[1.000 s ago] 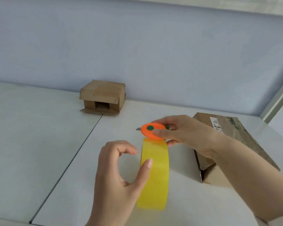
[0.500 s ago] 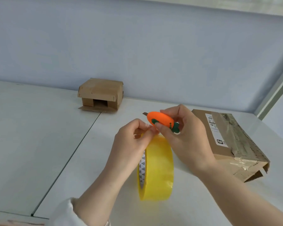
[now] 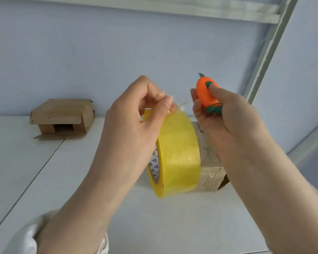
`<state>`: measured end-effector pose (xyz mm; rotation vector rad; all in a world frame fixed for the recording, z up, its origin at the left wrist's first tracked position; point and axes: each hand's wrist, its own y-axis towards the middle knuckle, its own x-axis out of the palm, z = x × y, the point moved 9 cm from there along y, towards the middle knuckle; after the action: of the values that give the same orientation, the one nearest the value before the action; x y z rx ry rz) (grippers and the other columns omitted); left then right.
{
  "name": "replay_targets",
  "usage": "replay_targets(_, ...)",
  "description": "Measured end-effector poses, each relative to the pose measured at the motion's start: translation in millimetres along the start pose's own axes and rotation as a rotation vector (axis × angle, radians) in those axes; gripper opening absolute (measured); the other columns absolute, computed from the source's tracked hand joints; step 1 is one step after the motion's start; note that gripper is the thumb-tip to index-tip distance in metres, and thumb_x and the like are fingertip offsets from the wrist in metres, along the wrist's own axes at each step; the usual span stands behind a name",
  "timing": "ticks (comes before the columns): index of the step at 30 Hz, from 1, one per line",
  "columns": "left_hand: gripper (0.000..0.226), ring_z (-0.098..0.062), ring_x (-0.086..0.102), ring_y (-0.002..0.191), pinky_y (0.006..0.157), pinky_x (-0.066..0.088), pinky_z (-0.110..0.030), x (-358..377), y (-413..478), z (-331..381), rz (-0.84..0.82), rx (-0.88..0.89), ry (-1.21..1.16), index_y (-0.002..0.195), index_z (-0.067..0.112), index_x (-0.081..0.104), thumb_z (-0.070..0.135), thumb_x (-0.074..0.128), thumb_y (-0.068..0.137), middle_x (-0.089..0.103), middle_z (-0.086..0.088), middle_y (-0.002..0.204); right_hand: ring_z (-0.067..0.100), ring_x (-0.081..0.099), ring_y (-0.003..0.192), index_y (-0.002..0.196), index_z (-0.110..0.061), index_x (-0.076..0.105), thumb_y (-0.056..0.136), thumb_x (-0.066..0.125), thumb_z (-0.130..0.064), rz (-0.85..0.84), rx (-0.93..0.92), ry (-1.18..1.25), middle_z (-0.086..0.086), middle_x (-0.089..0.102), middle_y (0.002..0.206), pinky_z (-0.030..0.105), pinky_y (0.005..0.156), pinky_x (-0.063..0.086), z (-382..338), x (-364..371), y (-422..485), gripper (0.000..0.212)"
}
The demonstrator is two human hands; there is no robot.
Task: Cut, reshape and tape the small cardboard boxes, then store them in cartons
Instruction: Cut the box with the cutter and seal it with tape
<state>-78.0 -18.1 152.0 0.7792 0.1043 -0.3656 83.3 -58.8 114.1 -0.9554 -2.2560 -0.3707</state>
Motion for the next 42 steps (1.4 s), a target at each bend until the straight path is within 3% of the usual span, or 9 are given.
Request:
replay_targets(2, 0.014, 0.000, 0.065, 0.082, 0.077, 0.046, -0.015, 8.5, -2.7, 3.5, 0.011, -0.005, -0.061, 0.075, 0.022, 0.050, 0.026, 0.055, 0.087, 0.070, 0.012, 0.079, 0.019, 0.066, 0.081, 0.090, -0.005, 0.055, 0.092, 0.054, -0.003, 0.152, -0.111, -0.032, 0.009, 0.064, 0.094, 0.019, 0.062, 0.053, -24.0, -45.1, 23.2, 0.002)
replay_targets(6, 0.009, -0.002, 0.067, 0.080, 0.074, 0.046, -0.014, 22.7, -8.2, 1.1, 0.013, -0.066, -0.163, 0.075, 0.023, 0.055, 0.026, 0.057, 0.084, 0.071, 0.010, 0.079, 0.014, 0.059, 0.072, 0.115, -0.011, 0.050, 0.089, 0.059, -0.010, 0.427, -0.090, -0.757, 0.008, 0.057, 0.110, 0.031, 0.077, 0.054, -21.6, -168.6, 55.2, 0.028)
replay_targets(9, 0.010, -0.005, 0.068, 0.084, 0.079, 0.049, -0.024, 33.4, -9.6, -0.4, 0.019, -0.112, -0.154, 0.073, 0.025, 0.058, 0.031, 0.059, 0.081, 0.072, 0.012, 0.084, 0.024, 0.057, 0.087, 0.103, -0.016, 0.053, 0.083, 0.068, -0.019, 0.350, 0.069, -1.185, 0.011, 0.058, 0.113, 0.045, 0.086, 0.051, 9.0, -218.1, 71.5, 0.025)
replay_targets(14, 0.014, -0.013, 0.067, 0.090, 0.088, 0.051, -0.044, 46.7, -9.7, 2.0, 0.007, -0.132, -0.085, 0.076, 0.031, 0.062, 0.045, 0.062, 0.074, 0.071, 0.012, 0.093, 0.023, 0.056, 0.100, 0.113, -0.017, 0.057, 0.085, 0.065, -0.033, 0.161, 0.070, -1.511, 0.002, 0.058, 0.104, 0.035, 0.082, 0.047, 30.6, -217.7, 88.6, 0.034)
replay_targets(24, 0.008, -0.022, 0.066, 0.086, 0.088, 0.048, -0.047, 55.0, -7.0, 6.2, 0.035, -0.150, -0.146, 0.071, 0.029, 0.062, 0.033, 0.061, 0.077, 0.071, 0.000, 0.083, 0.008, 0.065, 0.076, 0.111, -0.016, 0.049, 0.096, 0.050, -0.015, -0.055, 0.071, -1.029, -0.003, 0.066, 0.096, 0.021, 0.065, 0.047, 22.1, -213.8, 88.4, 0.015)
replay_targets(31, 0.007, -0.017, 0.066, 0.084, 0.086, 0.049, -0.040, 57.6, 14.1, 2.8, 0.005, -0.131, -0.203, 0.072, 0.027, 0.063, 0.029, 0.063, 0.079, 0.071, 0.002, 0.082, 0.014, 0.055, 0.067, 0.101, -0.011, 0.053, 0.093, 0.053, -0.034, 0.097, 0.132, -1.038, -0.002, 0.065, 0.081, 0.021, 0.058, 0.043, 28.9, -224.9, 90.8, 0.025)
replay_targets(35, 0.014, -0.013, 0.065, 0.081, 0.084, 0.050, -0.036, 66.9, 27.9, -4.1, -0.042, -0.128, -0.212, 0.073, 0.026, 0.062, 0.022, 0.063, 0.086, 0.070, 0.004, 0.080, 0.020, 0.057, 0.085, 0.096, -0.019, 0.063, 0.086, 0.058, -0.050, 0.169, 0.037, -1.467, 0.000, 0.065, 0.093, 0.031, 0.070, 0.046, 28.7, -233.1, 93.9, 0.033)
replay_targets(38, 0.011, -0.010, 0.063, 0.077, 0.077, 0.048, -0.032, 77.1, 38.0, -9.3, -0.075, -0.115, -0.200, 0.072, 0.027, 0.062, 0.027, 0.064, 0.083, 0.069, 0.003, 0.080, 0.023, 0.047, 0.116, 0.119, -0.024, 0.061, 0.086, 0.054, -0.056, 0.199, 0.000, -1.668, 0.004, 0.056, 0.122, 0.033, 0.089, 0.041, 26.1, -230.1, 91.6, 0.047)
replay_targets(42, 0.014, -0.006, 0.060, 0.072, 0.072, 0.044, -0.026, 91.1, 53.5, -15.4, -0.091, -0.110, -0.186, 0.073, 0.025, 0.060, 0.023, 0.062, 0.087, 0.067, 0.005, 0.076, 0.012, 0.040, 0.125, 0.115, -0.040, 0.058, 0.088, 0.045, -0.059, 0.071, -0.295, -1.036, -0.008, 0.051, 0.128, 0.012, 0.087, 0.037, -18.1, -168.5, 47.9, 0.036)
